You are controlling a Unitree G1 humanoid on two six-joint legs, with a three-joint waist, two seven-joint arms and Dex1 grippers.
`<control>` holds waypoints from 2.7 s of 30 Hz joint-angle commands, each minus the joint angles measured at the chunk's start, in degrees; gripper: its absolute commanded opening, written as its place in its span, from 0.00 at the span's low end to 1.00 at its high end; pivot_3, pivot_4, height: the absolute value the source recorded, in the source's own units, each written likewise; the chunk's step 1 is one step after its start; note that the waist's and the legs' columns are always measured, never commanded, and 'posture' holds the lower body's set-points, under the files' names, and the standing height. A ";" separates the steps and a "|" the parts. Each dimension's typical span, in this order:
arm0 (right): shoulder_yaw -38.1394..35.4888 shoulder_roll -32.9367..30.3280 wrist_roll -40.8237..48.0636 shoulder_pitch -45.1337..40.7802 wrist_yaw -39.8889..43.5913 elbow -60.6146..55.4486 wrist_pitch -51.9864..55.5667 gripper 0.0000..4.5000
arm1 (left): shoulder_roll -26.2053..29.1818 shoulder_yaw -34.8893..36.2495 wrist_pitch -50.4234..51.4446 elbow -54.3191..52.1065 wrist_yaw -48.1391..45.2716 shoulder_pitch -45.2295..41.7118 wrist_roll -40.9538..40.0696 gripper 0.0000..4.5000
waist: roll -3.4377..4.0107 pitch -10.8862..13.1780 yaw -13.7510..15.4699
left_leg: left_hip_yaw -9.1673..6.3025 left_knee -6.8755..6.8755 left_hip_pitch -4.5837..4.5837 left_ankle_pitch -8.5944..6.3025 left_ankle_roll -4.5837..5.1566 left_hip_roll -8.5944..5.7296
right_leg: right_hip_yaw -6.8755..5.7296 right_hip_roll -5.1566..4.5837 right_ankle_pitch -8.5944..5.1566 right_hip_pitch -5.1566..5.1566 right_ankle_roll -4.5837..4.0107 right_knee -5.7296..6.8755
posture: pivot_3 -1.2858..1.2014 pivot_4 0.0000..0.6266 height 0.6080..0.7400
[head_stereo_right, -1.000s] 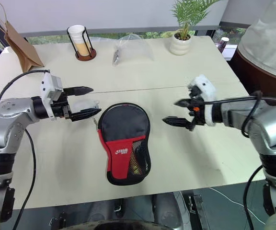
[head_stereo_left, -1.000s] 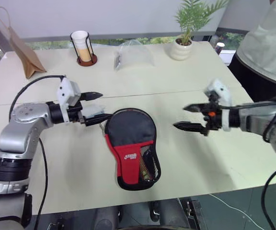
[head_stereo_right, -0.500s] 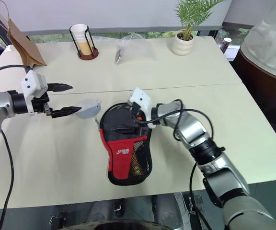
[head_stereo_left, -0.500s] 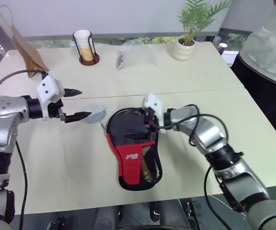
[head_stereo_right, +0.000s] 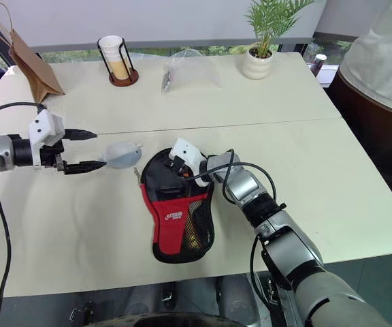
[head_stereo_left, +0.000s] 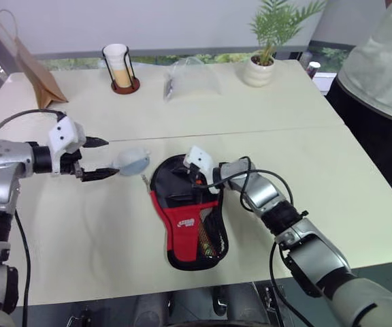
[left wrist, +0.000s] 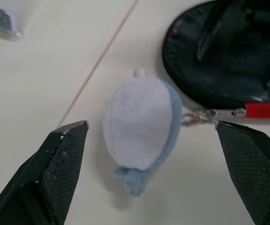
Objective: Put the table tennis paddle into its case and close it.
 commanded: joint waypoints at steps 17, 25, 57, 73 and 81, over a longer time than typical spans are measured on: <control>0.25 -0.98 -4.92 3.08 -0.61 -1.95 3.59 0.99 | -11.42 -7.52 -17.94 31.52 -0.48 -17.16 11.53 1.00 | 0.01 -0.07 0.09 | 0.01 0.02 0.07 0.01 -0.01 -0.01 | 0.00 0.00 0.01 0.12 0.02 0.00 | 0.52 0.24 1.00; -0.21 -2.06 -5.30 5.18 -1.09 -5.87 6.73 1.00 | -13.94 -7.03 -20.88 38.84 1.10 -21.55 13.02 0.36 | 0.00 -0.08 0.21 | 0.00 0.06 0.07 0.01 0.00 -0.01 | -0.01 -0.01 0.01 0.16 0.02 0.00 | 0.52 0.24 1.00; 4.32 -3.36 -3.70 15.06 -7.90 -27.13 36.90 1.00 | -39.69 -8.50 -25.80 56.32 43.28 -42.14 27.65 0.02 | -0.20 -0.23 0.03 | -0.13 0.13 0.13 0.00 0.01 -0.07 | -0.10 -0.05 0.01 0.27 0.04 -0.01 | 0.52 0.24 1.00; 5.05 -1.20 -2.50 19.57 -14.13 -33.46 42.85 1.00 | -50.76 -6.65 -25.35 56.86 41.99 -44.53 26.61 0.02 | -0.22 -0.25 0.16 | -0.17 0.12 0.12 0.00 0.02 -0.07 | -0.11 -0.05 0.01 0.28 0.02 -0.03 | 0.52 0.24 1.00; 4.59 -1.39 -1.98 19.70 -15.09 -33.64 43.41 1.00 | -53.76 -3.72 -23.89 56.73 36.50 -44.66 25.11 0.02 | -0.21 -0.26 0.21 | -0.21 0.12 0.11 -0.01 0.02 -0.07 | -0.14 -0.06 0.00 0.28 0.02 -0.05 | 0.52 0.24 1.00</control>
